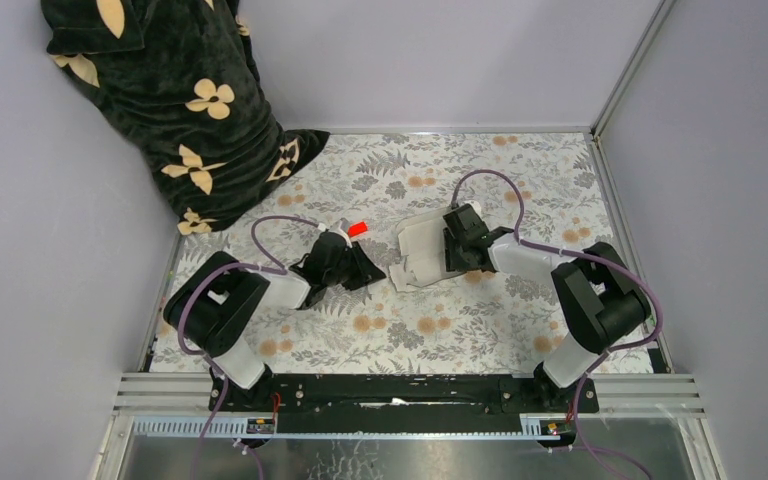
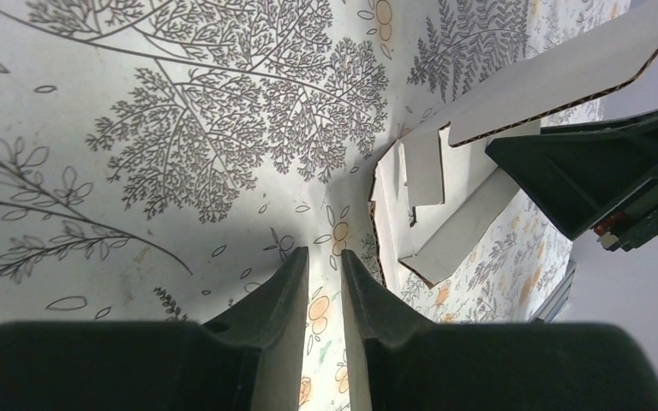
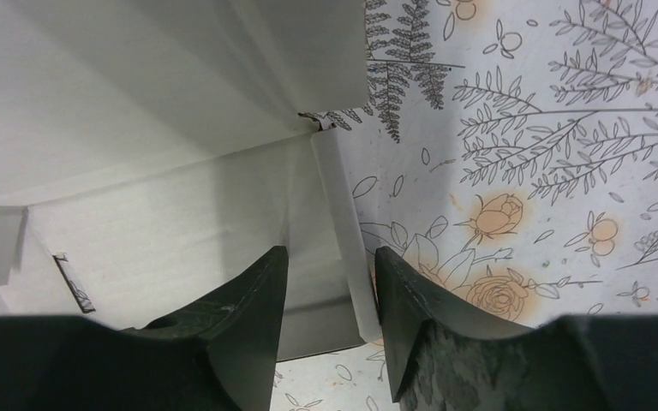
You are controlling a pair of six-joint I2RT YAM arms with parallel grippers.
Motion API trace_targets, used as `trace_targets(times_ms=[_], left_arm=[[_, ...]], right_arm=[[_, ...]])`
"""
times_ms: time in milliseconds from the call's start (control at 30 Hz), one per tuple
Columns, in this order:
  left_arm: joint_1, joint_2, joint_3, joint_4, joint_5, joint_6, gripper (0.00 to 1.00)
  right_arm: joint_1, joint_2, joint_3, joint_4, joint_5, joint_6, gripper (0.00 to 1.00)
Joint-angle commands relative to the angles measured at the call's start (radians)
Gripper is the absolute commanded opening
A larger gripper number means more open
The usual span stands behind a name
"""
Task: Fold the paper box
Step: Fold the paper box at the center of the board.
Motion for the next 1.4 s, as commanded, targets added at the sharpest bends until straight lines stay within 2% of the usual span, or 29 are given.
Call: trace_targets(times_ms=[0,100,267,433,700,1000,1367], left_arm=[[0.007,0.064,-0.021,0.007,0.01,-0.001,0.28],[0.006,0.091,-0.012,0.027,0.017,-0.01,0.28],[0.006,0.123,0.001,0.043,0.029,-0.017,0.28],[0.006,0.153,0.009,0.065,0.031,-0.022,0.28],[0.006,0.203,0.048,0.118,0.073,-0.054,0.28],[0.003,0.153,0.0,0.193,0.093,-0.101,0.29],[-0.018,0.108,0.017,0.195,0.091,-0.13,0.29]], right_arm=[[-0.001,0.031,-0.008,-0.086,0.021,0.113,0.49],[0.0,0.01,-0.045,-0.094,0.024,0.182,0.47],[0.003,-0.058,-0.125,-0.109,0.032,0.269,0.5],[0.019,-0.106,-0.168,-0.106,0.033,0.305,0.5],[0.054,-0.064,-0.133,-0.107,0.037,0.316,0.49],[0.078,-0.022,-0.097,-0.106,0.045,0.319,0.49],[0.085,0.014,-0.077,-0.105,0.042,0.316,0.49]])
